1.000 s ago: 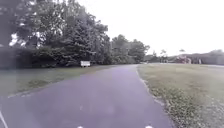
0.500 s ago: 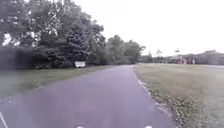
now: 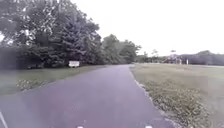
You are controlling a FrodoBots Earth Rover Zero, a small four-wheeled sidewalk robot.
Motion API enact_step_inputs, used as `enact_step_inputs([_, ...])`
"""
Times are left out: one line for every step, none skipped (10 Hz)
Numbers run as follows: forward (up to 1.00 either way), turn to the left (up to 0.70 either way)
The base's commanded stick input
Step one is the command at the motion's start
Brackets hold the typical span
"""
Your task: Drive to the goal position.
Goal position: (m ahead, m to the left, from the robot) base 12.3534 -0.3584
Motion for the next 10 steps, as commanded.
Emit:
enact_step_inputs([0.7,0.0])
enact_step_inputs([0.7,0.0])
enact_step_inputs([0.7,0.0])
enact_step_inputs([0.7,0.0])
enact_step_inputs([0.7,0.0])
enact_step_inputs([0.7,-0.12])
enact_step_inputs([0.7,-0.14])
enact_step_inputs([0.7,-0.13])
enact_step_inputs([0.7,-0.12])
enact_step_inputs([0.7,-0.06])
